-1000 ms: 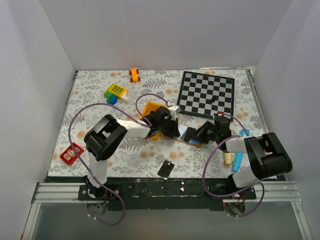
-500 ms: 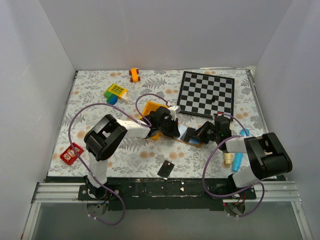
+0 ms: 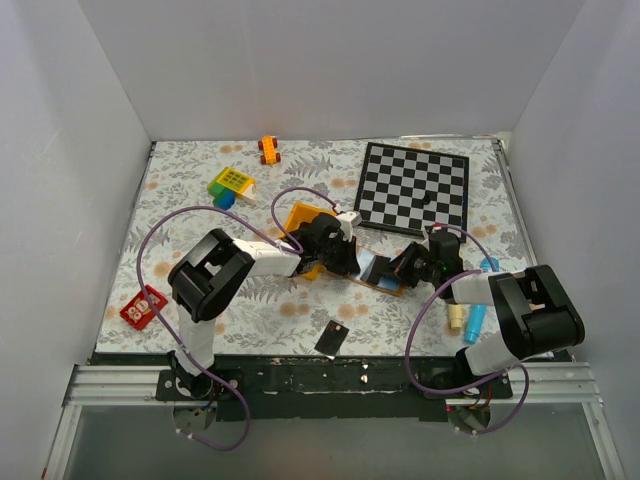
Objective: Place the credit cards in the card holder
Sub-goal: Insert the credit card into the card slot.
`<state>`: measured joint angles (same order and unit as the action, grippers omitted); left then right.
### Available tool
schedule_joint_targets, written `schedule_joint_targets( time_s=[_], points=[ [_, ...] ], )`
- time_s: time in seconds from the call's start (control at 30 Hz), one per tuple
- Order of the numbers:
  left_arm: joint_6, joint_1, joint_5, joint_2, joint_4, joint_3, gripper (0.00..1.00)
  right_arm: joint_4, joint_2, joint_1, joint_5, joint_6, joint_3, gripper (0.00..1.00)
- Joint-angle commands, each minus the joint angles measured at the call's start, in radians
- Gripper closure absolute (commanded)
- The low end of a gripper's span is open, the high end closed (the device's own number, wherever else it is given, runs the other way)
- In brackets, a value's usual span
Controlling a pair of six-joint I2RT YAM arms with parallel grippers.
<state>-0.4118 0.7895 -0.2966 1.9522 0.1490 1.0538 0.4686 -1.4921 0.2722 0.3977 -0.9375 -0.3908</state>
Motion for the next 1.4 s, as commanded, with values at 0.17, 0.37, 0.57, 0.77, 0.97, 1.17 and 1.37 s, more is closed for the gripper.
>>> schedule_joint_targets(
  time_s=[0.17,0.37,0.57,0.77,0.97,1.17,1.37],
  points=[
    [0.025,0.017,0.020,0.013,-0.143,-0.018,1.00,-0.084,-0.089,0.010,0.059,0.043,0.007,0.99],
    [0.025,0.019,0.025,0.010,-0.143,-0.017,1.00,-0.010,-0.151,0.010,0.072,0.019,0.009,0.99],
    [0.028,0.017,0.033,0.004,-0.143,-0.015,1.00,-0.018,-0.145,0.010,0.053,0.031,0.013,0.99],
    [0.033,0.019,0.089,-0.056,-0.186,-0.009,1.00,-0.036,-0.132,0.010,0.041,0.045,0.012,0.99],
    [0.036,0.001,0.126,-0.091,-0.197,0.002,1.00,-0.050,-0.123,0.010,0.032,0.055,0.015,0.99],
    [0.033,-0.052,0.145,-0.087,-0.198,0.005,1.00,-0.064,-0.119,0.010,0.027,0.068,0.015,0.99],
    [0.042,-0.081,0.166,-0.081,-0.201,0.009,1.00,-0.093,-0.108,0.010,0.024,0.083,0.010,0.99]
  ],
)
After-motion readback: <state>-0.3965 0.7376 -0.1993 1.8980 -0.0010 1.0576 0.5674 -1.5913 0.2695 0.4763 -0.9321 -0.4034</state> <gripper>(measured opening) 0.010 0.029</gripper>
